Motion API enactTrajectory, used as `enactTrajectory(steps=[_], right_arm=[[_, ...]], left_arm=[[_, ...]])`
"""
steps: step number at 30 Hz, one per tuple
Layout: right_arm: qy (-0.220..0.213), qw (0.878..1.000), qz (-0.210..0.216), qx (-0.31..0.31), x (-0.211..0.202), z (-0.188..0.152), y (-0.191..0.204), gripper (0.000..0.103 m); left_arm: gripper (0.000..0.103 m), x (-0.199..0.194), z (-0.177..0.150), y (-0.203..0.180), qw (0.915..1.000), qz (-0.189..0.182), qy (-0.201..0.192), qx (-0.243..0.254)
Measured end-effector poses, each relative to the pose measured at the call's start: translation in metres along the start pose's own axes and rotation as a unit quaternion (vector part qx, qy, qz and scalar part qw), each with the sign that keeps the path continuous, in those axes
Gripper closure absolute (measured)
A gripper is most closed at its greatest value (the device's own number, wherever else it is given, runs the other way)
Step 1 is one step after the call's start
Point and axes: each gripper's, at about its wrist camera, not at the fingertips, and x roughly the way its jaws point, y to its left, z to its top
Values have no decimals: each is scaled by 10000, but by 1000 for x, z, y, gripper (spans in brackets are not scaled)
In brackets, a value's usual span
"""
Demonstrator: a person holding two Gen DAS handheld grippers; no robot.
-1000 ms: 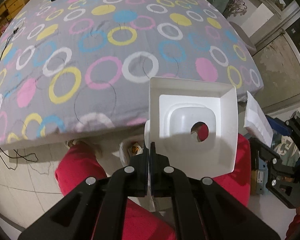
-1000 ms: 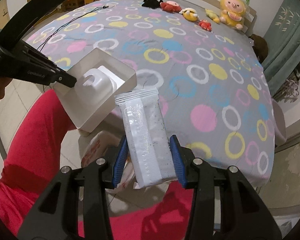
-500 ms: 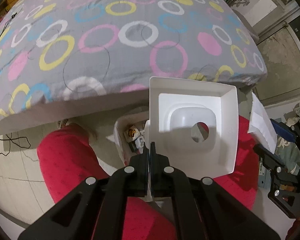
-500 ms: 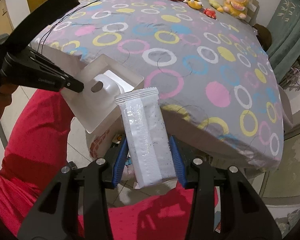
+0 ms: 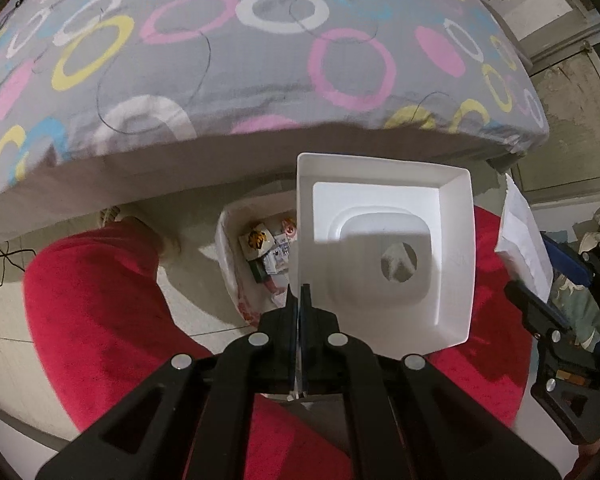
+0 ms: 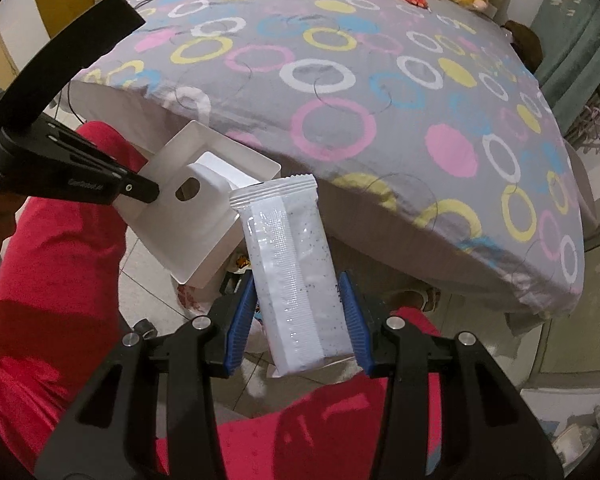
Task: Collect trash
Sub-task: 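Lower the tray and tube packet down into the white plastic bag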
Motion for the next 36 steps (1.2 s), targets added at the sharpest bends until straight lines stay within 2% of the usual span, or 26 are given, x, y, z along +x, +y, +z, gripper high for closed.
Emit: enactTrajectory(steps=[6,19,28,36], right_arm=[[172,9998,-3,118,25,-3,-2,61],[658,9967,189,447,89,-7,4,61],[1057,9909,339,760,142,-13,6,61],[1434,9836,430,1009,189,-15,3,61]], left_arm=[[101,19,3,4,9999,13,117,-39],[101,82,3,17,9965,-34,736,-386],[101,133,4,32,9895,2,1261,-707],[101,171,9,43,9809,201,1674,-968]])
